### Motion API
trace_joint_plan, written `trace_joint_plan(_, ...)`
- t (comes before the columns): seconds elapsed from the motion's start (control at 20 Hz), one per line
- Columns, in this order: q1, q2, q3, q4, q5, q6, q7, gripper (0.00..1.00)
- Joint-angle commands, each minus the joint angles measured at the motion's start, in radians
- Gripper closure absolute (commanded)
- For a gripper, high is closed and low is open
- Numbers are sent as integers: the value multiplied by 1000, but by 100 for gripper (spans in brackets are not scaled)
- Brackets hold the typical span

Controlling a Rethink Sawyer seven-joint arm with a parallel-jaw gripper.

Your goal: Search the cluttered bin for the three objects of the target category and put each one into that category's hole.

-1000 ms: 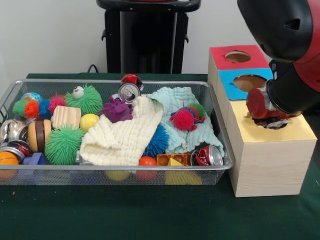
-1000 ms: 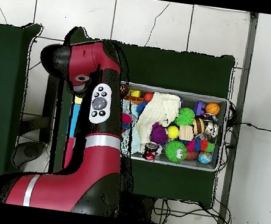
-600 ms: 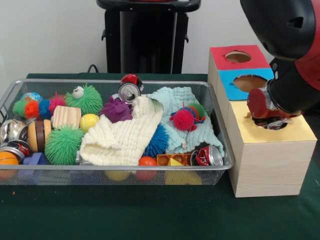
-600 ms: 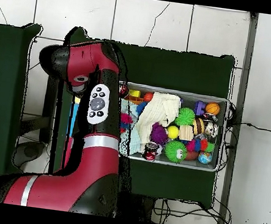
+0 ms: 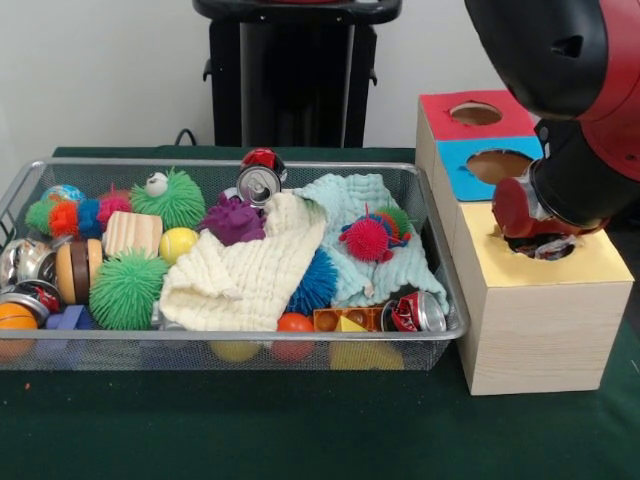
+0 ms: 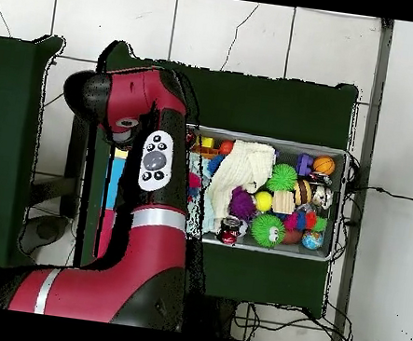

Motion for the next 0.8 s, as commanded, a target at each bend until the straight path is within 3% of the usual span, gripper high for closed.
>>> trace_joint_plan(0.05, -135, -2, -64, 248, -121, 31, -121, 0)
trace_joint_plan(0.25, -139, -2, -59, 247, -108, 45, -127, 0)
trace_joint_plan(0.35, -157, -40, -39, 297, -72, -47, -96, 0)
trace_joint_plan(0.6, -234, -164, 37, 488, 18, -410, -28, 0)
trace_joint_plan(0.8, -271, -224, 71, 552, 42, -403, -90, 0)
